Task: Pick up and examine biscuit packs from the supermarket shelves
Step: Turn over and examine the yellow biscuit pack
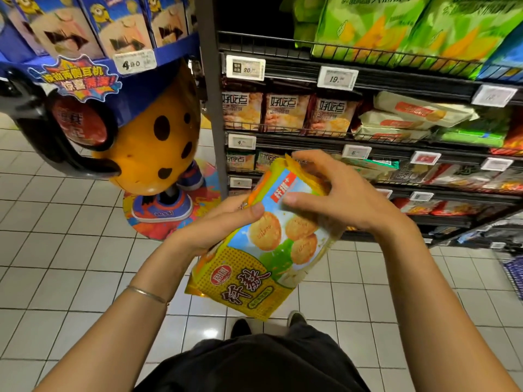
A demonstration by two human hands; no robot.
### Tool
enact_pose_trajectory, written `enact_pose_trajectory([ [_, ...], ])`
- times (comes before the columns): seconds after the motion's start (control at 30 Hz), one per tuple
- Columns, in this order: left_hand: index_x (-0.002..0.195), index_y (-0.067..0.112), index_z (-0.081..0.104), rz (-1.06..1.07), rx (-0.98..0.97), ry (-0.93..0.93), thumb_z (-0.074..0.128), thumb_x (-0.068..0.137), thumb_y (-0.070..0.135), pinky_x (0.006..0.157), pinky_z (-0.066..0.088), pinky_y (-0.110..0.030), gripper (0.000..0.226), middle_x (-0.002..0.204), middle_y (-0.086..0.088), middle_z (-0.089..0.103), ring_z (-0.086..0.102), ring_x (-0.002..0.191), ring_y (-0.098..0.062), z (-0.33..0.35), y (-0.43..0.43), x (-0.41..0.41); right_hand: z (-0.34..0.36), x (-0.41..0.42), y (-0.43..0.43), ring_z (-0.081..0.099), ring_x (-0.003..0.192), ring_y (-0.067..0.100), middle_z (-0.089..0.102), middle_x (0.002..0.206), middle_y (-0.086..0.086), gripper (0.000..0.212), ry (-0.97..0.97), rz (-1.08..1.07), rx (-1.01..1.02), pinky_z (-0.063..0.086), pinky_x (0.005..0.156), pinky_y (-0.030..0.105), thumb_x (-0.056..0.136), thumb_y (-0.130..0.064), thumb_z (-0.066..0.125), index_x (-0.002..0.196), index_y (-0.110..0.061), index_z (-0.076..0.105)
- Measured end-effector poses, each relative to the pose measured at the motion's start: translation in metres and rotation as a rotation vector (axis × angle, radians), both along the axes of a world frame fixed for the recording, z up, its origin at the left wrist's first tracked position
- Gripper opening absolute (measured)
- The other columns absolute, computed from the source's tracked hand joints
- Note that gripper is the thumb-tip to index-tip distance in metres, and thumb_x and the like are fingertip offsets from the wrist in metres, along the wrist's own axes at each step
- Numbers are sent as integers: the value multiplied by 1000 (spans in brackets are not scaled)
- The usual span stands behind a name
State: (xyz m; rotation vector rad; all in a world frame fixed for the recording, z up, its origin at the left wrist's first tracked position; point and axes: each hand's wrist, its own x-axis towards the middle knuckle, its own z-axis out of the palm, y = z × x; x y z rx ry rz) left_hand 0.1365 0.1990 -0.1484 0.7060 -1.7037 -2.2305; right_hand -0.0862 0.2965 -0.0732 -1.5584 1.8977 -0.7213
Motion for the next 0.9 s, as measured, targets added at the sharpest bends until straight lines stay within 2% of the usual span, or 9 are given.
enact_pose_trajectory([
  [0.13, 144, 14, 56, -60, -60, -82, 79, 70, 76, 106, 50, -52, 99, 141, -13, 65, 63, 129, -36, 8, 1, -4, -14, 4, -4, 71, 89, 0, 73, 99, -20, 53, -226, -18, -3, 54, 72, 19, 71, -73, 69, 111, -39, 65],
  [0.2, 132, 11, 62, 21, -108, -133, 71, 74, 79, 107, 48, -58, 90, 133, -14, 69, 65, 124, -36, 7, 0, -5, -21, 3, -1, 74, 84, 4, 76, 95, -14, 45, -326, -76, -38, 54, 68, 19, 73, -67, 71, 104, -34, 68],
  [0.27, 120, 12, 67, 114, -29, -147, 55, 83, 80, 109, 47, -57, 78, 124, -15, 71, 64, 121, -37, 7, -6, -2, -27, -1, 4, 76, 80, 10, 79, 93, -6, 42, -432, -144, -69, 56, 64, 21, 74, -63, 74, 101, -30, 71],
  [0.37, 129, 12, 64, 200, 104, -141, 36, 87, 82, 99, 54, -46, 87, 127, -18, 72, 69, 119, -35, 5, -28, 17, -32, -14, 13, 75, 71, 14, 79, 85, -1, 22, -589, -285, -121, 58, 59, 26, 82, -52, 73, 89, -32, 76],
  [0.57, 125, 25, 76, 291, 266, -19, 41, 86, 82, 93, 60, -52, 77, 134, -14, 70, 69, 121, -31, -14, -26, 50, -43, -27, 27, 74, 106, 38, 77, 116, 16, 67, -968, -493, -28, 62, 88, 54, 72, -74, 71, 110, -20, 81],
  [0.73, 119, 33, 79, 422, 508, 161, 26, 80, 92, 84, 62, -47, 88, 132, -9, 72, 69, 121, -31, -25, 10, 30, -62, -19, 22, 68, 119, 42, 72, 127, 19, 75, -1129, -567, 128, 49, 105, 67, 82, -76, 63, 127, -17, 74],
  [0.8, 119, 31, 79, 440, 450, 185, 50, 81, 84, 83, 63, -44, 72, 128, -6, 74, 71, 118, -28, -26, 15, 27, -69, -18, 23, 70, 115, 42, 73, 125, 19, 73, -1194, -601, 181, 55, 97, 65, 84, -76, 60, 125, -18, 75],
  [0.87, 124, 23, 74, 430, 445, 150, 85, 63, 67, 79, 64, -45, 75, 124, -8, 76, 74, 111, -30, -27, 16, 28, -77, -18, 26, 71, 113, 42, 72, 126, 20, 75, -1279, -645, 220, 59, 88, 62, 84, -80, 56, 120, -17, 78],
  [0.9, 126, 23, 69, 439, 448, 137, 84, 64, 61, 77, 64, -46, 75, 124, -10, 76, 74, 110, -31, -29, 16, 28, -81, -18, 29, 70, 113, 43, 71, 128, 20, 78, -1312, -658, 231, 59, 86, 61, 85, -83, 51, 118, -18, 79],
])
